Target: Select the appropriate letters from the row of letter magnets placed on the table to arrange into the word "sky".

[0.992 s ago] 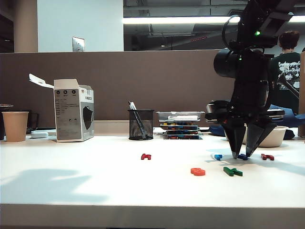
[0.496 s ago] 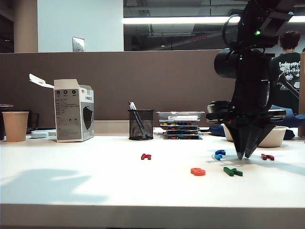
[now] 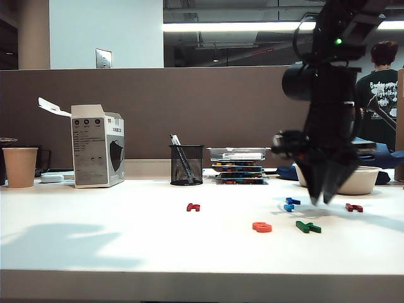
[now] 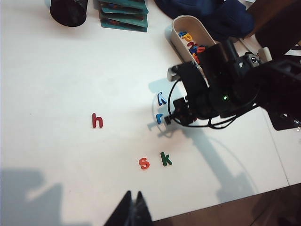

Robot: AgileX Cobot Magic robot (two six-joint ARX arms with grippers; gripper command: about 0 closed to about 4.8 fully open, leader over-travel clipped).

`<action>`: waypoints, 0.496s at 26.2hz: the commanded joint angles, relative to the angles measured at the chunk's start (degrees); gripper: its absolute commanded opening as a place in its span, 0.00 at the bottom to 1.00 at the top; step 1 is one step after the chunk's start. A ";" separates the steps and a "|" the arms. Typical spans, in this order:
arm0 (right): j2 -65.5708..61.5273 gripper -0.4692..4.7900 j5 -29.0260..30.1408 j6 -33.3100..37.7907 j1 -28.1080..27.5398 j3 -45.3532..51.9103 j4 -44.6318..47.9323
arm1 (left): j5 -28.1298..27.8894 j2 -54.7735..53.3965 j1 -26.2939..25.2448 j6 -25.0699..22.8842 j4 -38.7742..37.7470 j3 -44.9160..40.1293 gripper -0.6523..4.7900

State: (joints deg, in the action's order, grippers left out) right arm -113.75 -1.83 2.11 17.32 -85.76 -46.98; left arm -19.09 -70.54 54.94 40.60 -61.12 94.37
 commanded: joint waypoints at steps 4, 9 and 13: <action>-0.07 0.27 2.10 0.87 0.07 -6.23 3.85 | -0.20 0.13 -0.02 -0.07 0.37 0.13 0.11; -3.72 0.27 4.81 0.87 0.09 -8.72 3.28 | -0.20 0.13 -0.02 -0.07 0.37 0.13 0.11; -5.25 0.27 4.55 0.87 0.11 -8.70 3.02 | -0.20 0.13 -0.02 -0.04 0.37 0.13 0.11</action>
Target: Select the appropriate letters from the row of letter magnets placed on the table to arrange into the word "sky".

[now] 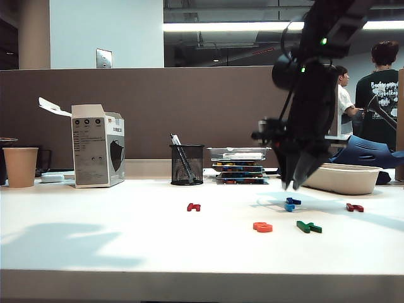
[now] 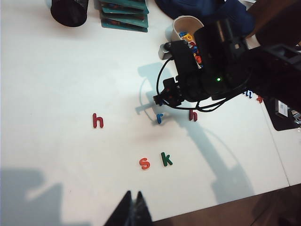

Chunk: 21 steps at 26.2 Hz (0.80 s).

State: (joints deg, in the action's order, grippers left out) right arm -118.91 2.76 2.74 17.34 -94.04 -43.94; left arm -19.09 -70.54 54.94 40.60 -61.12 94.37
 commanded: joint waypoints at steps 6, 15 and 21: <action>-0.44 0.27 -0.24 0.24 0.09 -0.42 1.05 | -0.20 0.13 -0.02 -0.04 0.37 0.13 0.11; -1.55 0.27 -0.22 0.24 0.11 -0.39 2.19 | -0.20 0.13 -0.02 -0.07 0.35 0.13 0.11; -2.62 0.27 -0.24 0.26 0.13 -0.39 2.62 | -0.20 0.13 -0.02 -0.04 0.37 0.13 0.11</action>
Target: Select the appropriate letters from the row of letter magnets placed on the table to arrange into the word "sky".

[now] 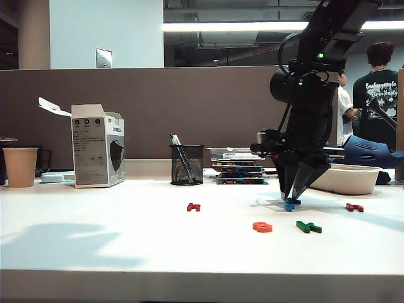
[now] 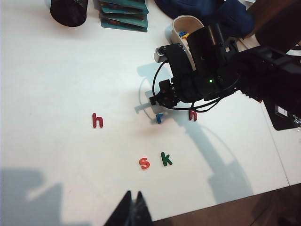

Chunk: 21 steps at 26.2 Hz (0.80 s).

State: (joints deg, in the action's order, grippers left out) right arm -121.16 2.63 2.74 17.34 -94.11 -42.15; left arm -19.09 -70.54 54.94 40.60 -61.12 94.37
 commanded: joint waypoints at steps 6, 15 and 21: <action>-1.53 0.27 -0.17 0.24 0.68 -0.31 -0.52 | -0.17 0.13 -0.02 -0.04 0.37 0.13 0.11; -1.84 0.22 -4.31 0.24 0.39 -0.28 -5.79 | -0.20 0.13 -0.02 -0.07 0.37 0.13 0.11; -1.84 0.22 -4.22 0.24 0.15 -0.28 -8.68 | -0.20 0.13 -0.02 -0.07 0.37 0.13 0.11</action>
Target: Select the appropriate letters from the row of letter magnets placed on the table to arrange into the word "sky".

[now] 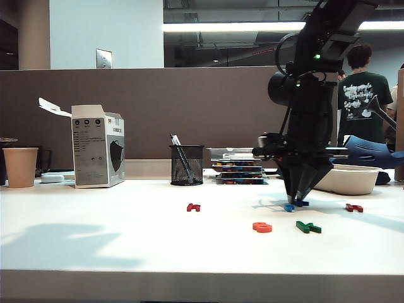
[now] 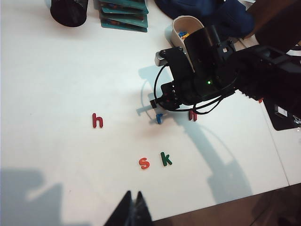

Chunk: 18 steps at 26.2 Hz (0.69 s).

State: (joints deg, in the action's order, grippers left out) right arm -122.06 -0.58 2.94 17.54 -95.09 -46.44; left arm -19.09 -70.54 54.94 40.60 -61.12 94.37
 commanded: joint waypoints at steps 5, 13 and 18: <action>-0.94 0.22 -0.76 0.07 -0.04 0.70 -9.57 | -0.20 0.13 -0.02 -0.07 0.37 0.13 0.11; -0.79 0.22 -0.74 0.04 -0.02 0.70 -15.56 | -0.20 0.13 -0.02 -0.07 0.37 0.13 0.11; -0.59 0.22 -0.48 0.04 -0.02 0.70 -18.67 | -0.20 0.13 -0.02 -0.07 0.37 0.13 0.11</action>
State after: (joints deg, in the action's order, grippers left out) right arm -121.45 -0.84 2.94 17.50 -95.39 -62.15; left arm -19.09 -70.54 54.94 40.60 -61.12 94.37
